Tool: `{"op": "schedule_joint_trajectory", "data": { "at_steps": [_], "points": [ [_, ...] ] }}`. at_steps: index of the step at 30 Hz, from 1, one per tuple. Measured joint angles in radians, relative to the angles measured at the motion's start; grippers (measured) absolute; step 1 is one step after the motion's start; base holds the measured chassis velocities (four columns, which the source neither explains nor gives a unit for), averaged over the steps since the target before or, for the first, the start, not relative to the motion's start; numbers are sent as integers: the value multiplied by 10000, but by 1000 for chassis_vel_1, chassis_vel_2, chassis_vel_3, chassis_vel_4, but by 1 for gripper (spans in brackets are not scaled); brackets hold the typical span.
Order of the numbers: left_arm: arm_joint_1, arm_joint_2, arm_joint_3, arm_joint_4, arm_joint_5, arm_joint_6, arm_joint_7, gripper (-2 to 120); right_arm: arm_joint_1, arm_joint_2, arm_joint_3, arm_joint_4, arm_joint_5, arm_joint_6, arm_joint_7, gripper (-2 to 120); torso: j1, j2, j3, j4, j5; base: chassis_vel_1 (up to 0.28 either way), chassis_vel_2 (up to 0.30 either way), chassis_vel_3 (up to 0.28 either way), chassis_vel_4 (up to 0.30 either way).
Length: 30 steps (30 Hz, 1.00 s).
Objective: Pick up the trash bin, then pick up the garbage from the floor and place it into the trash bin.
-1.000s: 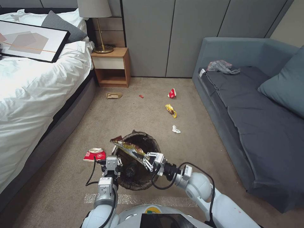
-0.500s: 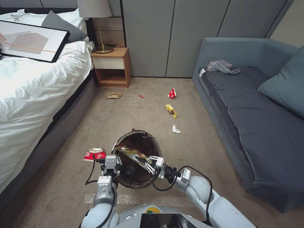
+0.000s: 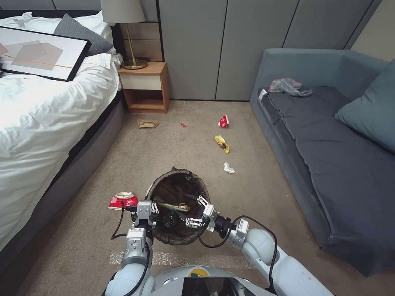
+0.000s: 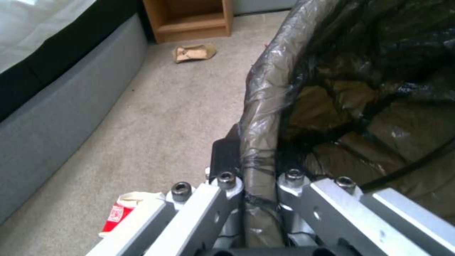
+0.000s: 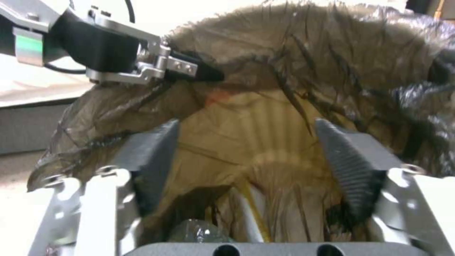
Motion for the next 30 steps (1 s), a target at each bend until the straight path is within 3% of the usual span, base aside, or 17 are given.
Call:
{"op": "schedule_joint_trajectory", "data": {
  "at_steps": [9,15,18,22,30],
  "points": [
    [14,41,-8,-11,0,0,-4,0,-351,53,511,916,-130,46,244,100,0,0,0,0,0,0,0,0,0],
    [19,98,-138,-56,-23,-1,-15,0,-1467,499,2150,3090,-606,17,1792,100,0,0,0,3,-1,0,0,0,0],
    [11,149,-154,-69,-42,-4,-37,0,-3187,1484,3368,4412,-1149,-400,3815,100,0,0,0,-1,-1,0,0,0,0],
    [-58,186,-150,-62,-78,11,-55,0,-4653,2322,4038,5140,-1608,-395,5052,100,0,0,-1,-6,-1,0,0,0,0],
    [-124,193,-127,-54,-167,27,-62,0,-5413,2902,4723,5241,-2108,196,5112,100,0,1,-1,1,-1,0,0,0,0]
  ]
}}
